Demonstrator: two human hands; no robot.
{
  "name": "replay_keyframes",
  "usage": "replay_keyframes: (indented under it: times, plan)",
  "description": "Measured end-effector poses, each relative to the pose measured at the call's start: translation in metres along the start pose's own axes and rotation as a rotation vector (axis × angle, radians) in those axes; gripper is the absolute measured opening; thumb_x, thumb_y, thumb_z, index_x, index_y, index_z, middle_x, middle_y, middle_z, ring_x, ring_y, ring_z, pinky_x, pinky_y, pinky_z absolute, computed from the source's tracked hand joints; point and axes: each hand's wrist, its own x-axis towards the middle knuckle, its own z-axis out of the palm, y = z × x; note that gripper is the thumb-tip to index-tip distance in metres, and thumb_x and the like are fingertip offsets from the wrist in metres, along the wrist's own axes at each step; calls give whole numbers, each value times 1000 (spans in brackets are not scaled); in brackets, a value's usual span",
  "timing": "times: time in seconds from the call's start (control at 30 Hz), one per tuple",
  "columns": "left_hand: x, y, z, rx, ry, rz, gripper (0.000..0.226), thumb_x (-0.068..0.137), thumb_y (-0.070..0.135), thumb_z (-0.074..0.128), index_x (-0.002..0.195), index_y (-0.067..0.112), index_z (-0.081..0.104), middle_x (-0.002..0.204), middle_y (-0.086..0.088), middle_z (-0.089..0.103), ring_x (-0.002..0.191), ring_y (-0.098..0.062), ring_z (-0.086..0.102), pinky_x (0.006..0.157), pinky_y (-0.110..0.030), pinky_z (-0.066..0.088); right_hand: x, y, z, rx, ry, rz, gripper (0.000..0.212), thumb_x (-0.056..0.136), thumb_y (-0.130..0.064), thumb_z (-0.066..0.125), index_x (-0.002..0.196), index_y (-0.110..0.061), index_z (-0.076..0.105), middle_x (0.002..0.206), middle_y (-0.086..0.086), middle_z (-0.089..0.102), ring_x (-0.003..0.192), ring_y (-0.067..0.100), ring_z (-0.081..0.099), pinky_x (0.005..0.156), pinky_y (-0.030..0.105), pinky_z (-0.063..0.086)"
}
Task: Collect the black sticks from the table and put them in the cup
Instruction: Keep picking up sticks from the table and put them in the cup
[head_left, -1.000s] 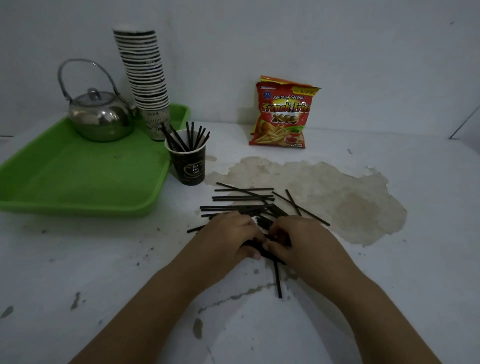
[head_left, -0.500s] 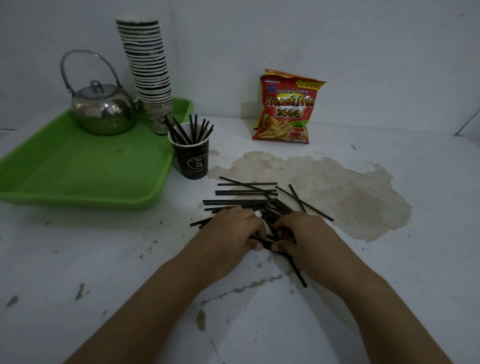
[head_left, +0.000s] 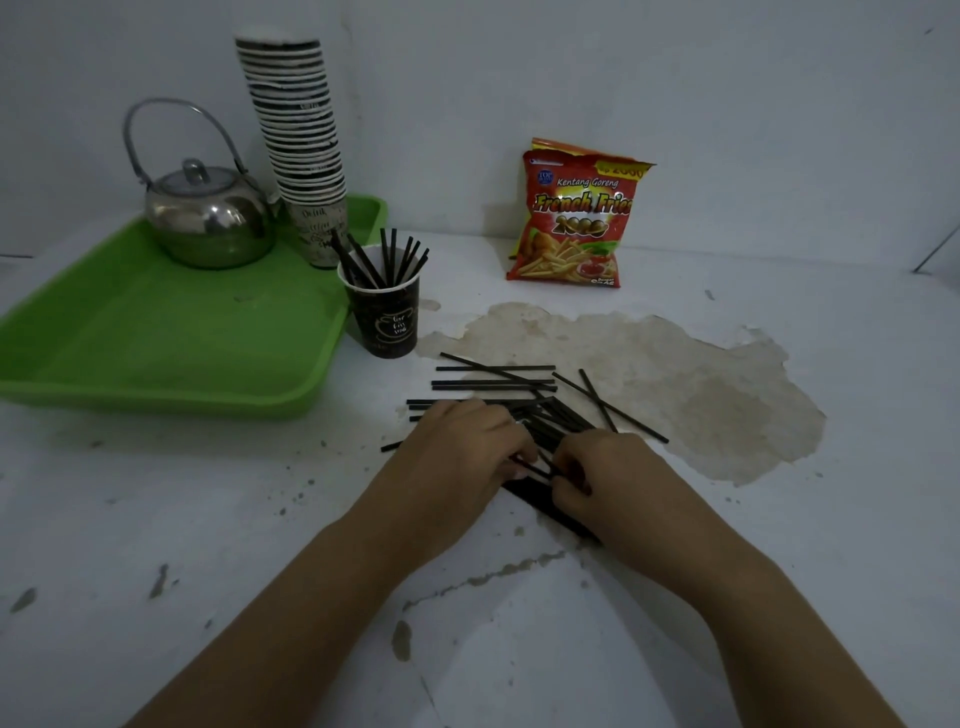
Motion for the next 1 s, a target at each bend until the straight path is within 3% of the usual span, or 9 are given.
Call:
replay_keyframes:
  times: [0.07,0.17,0.3,0.4,0.5,0.63,0.8,0.87,1.0]
  plan:
    - [0,0,0,-7,84,-44,22,82,20,66,103,18,61,102,1,63,97,-16,56,83,-28,38,-1,2,-5,18,27,24,14,87,-19,50,83,-9,59,72,3,58,55,8,44,48,18,31]
    - [0,-2,1,-51,172,-122,52,77,30,71,122,19,46,118,2,56,109,-11,49,91,-22,32,-3,6,-13,92,80,64,8,89,-18,52,89,-14,59,67,-7,52,53,3,44,46,16,37]
    - [-3,1,5,-205,154,-194,73,73,40,71,131,28,28,123,13,40,112,1,37,92,-9,26,-2,10,-19,194,209,126,12,90,-13,54,98,-13,63,71,-5,56,58,1,47,58,5,40]
    - [-2,7,11,-201,31,-125,60,76,40,69,127,25,41,121,14,45,113,-2,40,92,-7,27,0,10,-20,289,326,170,21,89,-8,53,106,-13,64,83,-1,63,66,-2,51,60,2,41]
    - [-3,15,21,-128,-94,22,38,82,33,65,117,22,58,116,4,59,106,-13,49,92,-29,39,0,7,-19,369,404,155,17,86,-9,58,101,-16,63,75,-13,58,65,-10,51,61,-5,36]
    - [-3,20,26,-103,-88,72,26,87,22,60,113,18,64,106,-3,64,97,-19,53,82,-30,38,1,5,-18,453,467,117,15,84,-14,62,89,-24,51,75,-16,59,68,-11,55,60,-2,37]
    - [-3,23,24,-46,-68,115,22,84,13,62,105,13,68,89,-8,66,82,-23,57,71,-26,35,-1,3,-19,595,539,96,38,84,-13,63,106,-33,39,76,-6,68,68,1,63,61,10,47]
    - [-3,25,23,-51,-56,128,19,83,13,61,100,13,70,85,-8,65,80,-22,56,70,-24,33,-2,3,-19,594,575,73,52,83,-8,63,118,-36,36,77,-10,68,68,0,64,59,7,46]
    - [-4,26,21,-73,-46,132,17,84,12,62,99,15,70,91,-6,64,87,-21,55,75,-33,45,-3,3,-20,617,610,24,79,81,0,63,131,-47,24,84,-16,67,67,1,65,59,8,49]
